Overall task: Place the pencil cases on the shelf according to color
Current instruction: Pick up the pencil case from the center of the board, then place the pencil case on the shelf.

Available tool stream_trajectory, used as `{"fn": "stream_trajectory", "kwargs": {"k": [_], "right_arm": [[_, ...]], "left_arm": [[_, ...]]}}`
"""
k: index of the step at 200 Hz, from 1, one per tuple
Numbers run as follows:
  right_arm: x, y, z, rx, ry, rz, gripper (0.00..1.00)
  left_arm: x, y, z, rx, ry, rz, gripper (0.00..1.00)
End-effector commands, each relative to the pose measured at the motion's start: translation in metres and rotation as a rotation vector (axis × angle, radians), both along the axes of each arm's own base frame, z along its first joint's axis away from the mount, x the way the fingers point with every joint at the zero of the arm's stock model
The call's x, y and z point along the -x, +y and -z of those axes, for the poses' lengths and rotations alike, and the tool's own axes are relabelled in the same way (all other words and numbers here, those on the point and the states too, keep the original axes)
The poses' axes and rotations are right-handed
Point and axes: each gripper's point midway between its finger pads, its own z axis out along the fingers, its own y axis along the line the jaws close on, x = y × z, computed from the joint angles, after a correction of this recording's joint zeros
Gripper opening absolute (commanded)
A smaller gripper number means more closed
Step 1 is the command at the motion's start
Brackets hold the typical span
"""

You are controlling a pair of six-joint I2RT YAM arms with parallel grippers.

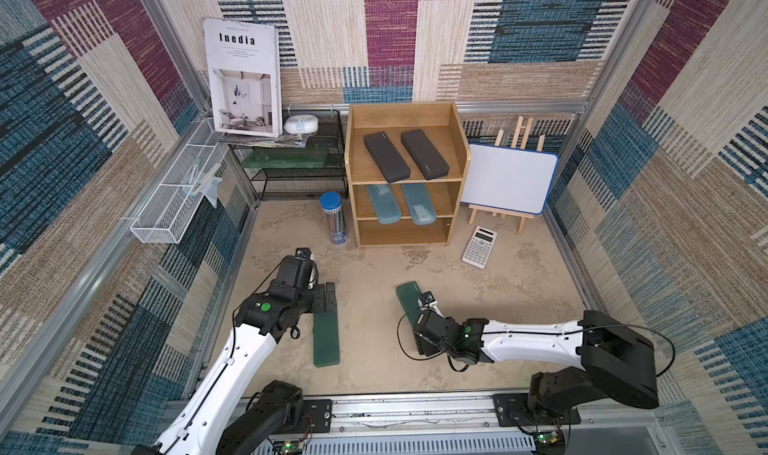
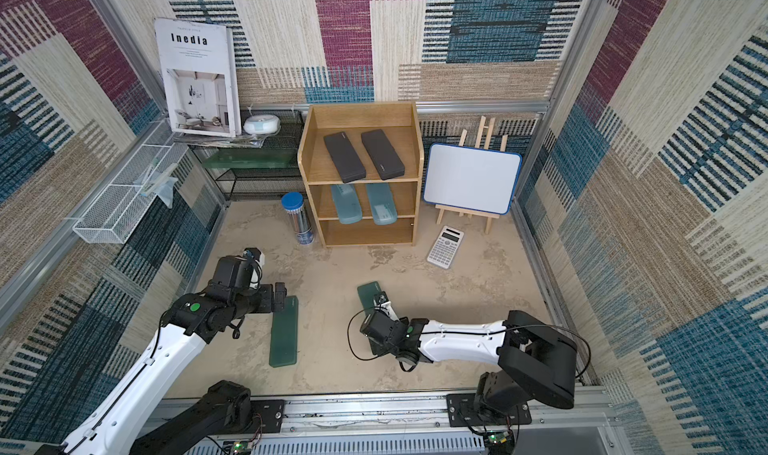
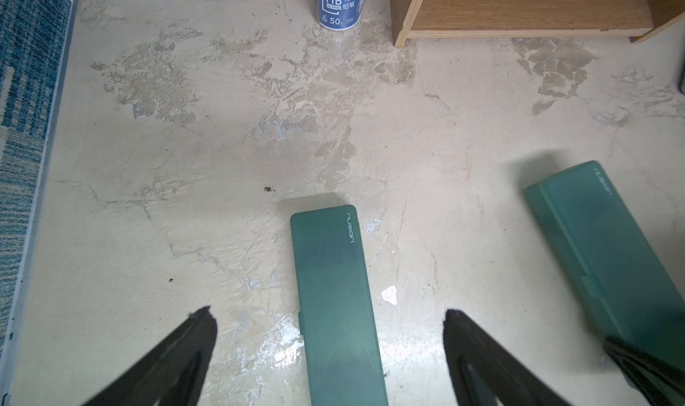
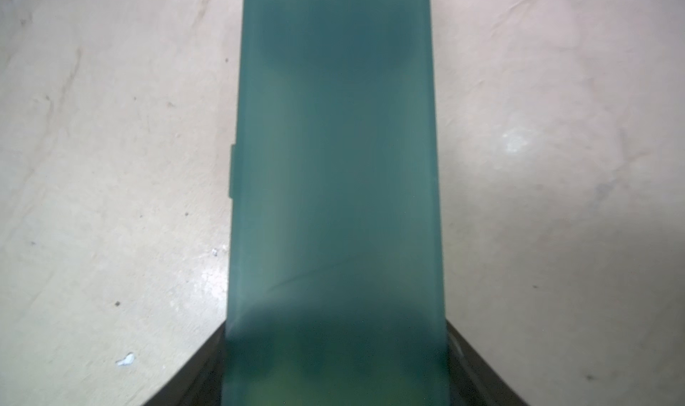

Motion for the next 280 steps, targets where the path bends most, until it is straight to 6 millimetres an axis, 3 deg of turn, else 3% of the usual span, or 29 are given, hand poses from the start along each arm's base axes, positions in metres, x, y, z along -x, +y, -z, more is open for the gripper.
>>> {"fn": "stream_trajectory", "kwargs": {"k": [1,35,99,140,196,218,244,280], "right_arm": [[-0.020,-0.009,-0.019,-0.022,-0.079,0.091,0.66],[-0.067,-0.009,-0.029,-0.054,-0.086,0.131,0.65],[-0.178,-0.015,-0.040,-0.074,-0.137,0.249,0.60],[-0.227,-0.011,-0.025,-0.050,-0.130,0.277,0.59],[-0.256,-0.015,0.006,-0.025,-0.102,0.301,0.62],[-0.258,-0.015,0.011,-0.018,-0.092,0.295,0.72],[-0.254,-0.017,0.009,-0.019,-0.088,0.298,0.88],[-0.244,-0.025,-0.012,-0.043,-0.112,0.304,0.94]], "left_arm": [[-0.003,0.005,-0.009,-0.010,-0.036,-0.019,0.99],[-0.001,0.004,-0.012,0.012,-0.055,-0.018,0.99],[-0.005,-0.007,-0.003,0.056,-0.004,0.014,0.99],[-0.007,-0.009,-0.001,0.066,0.009,0.024,0.99],[-0.007,-0.012,-0.001,0.080,0.008,0.036,0.99],[-0.007,-0.013,0.000,0.080,0.014,0.038,0.99],[-0.007,-0.013,0.000,0.080,0.017,0.040,0.99],[-0.007,-0.014,-0.001,0.083,0.012,0.043,1.00]]}}
